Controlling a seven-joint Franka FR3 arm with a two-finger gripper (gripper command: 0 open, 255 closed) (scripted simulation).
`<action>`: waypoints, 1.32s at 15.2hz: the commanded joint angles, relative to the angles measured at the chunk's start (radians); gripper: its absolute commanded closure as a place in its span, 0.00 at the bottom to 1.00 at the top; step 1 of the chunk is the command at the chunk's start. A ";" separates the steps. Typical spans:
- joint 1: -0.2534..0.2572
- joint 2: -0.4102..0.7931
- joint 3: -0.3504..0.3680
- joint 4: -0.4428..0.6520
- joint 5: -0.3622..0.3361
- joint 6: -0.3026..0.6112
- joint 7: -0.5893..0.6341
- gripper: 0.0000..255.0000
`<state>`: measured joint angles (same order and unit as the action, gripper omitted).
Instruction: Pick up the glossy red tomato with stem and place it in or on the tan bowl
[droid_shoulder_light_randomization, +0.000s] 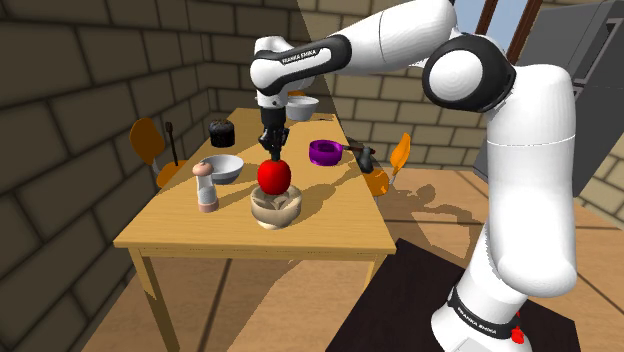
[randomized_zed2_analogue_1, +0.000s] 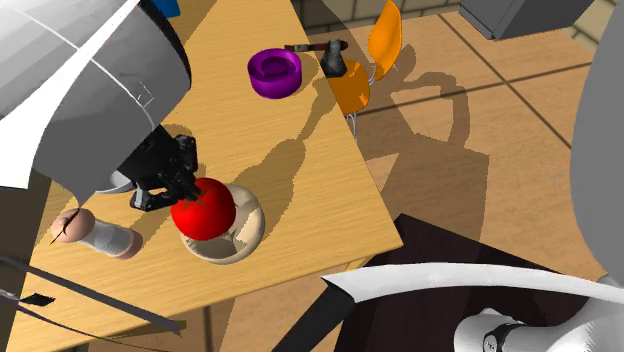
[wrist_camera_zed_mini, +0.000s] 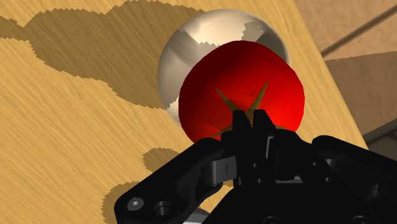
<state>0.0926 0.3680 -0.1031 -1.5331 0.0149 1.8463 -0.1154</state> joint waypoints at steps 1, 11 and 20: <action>0.000 0.004 0.000 -0.024 0.001 0.030 -0.001 1.00; -0.001 0.004 0.000 -0.024 0.001 0.030 -0.001 0.00; -0.001 -0.001 -0.001 0.095 0.000 -0.095 0.000 0.00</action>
<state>0.0921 0.3696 -0.1031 -1.4433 0.0149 1.7613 -0.1149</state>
